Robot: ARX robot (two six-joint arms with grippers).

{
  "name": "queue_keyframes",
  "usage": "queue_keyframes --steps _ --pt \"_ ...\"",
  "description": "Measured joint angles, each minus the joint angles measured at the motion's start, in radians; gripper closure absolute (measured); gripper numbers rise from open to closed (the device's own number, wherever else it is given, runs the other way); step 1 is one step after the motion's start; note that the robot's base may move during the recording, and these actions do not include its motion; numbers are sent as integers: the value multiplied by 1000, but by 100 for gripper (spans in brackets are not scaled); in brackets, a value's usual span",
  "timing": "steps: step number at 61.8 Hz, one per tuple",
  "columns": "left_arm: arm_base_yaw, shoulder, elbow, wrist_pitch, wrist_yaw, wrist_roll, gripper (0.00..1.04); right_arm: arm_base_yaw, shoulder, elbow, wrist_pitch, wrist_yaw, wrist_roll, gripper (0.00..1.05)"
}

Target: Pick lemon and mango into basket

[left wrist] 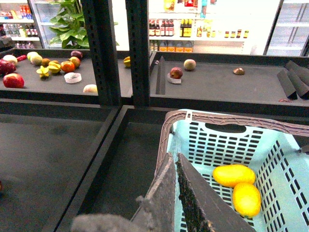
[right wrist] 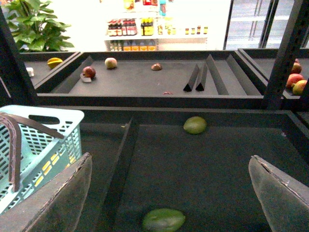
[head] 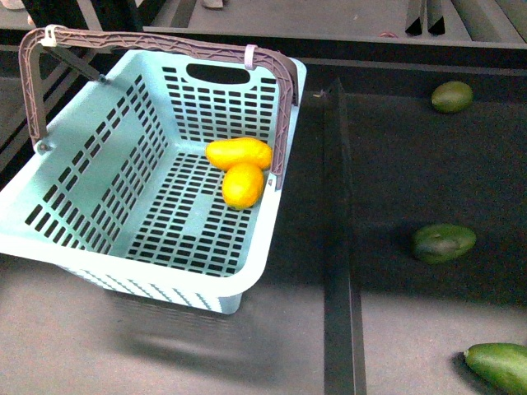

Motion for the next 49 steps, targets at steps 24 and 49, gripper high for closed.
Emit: queue_keyframes --steps 24,49 --pt "0 -292 -2 -267 0 0 101 0 0 0 0 0 0 9" --pt "0 -476 -2 -447 0 0 101 0 0 0 0 0 0 9"
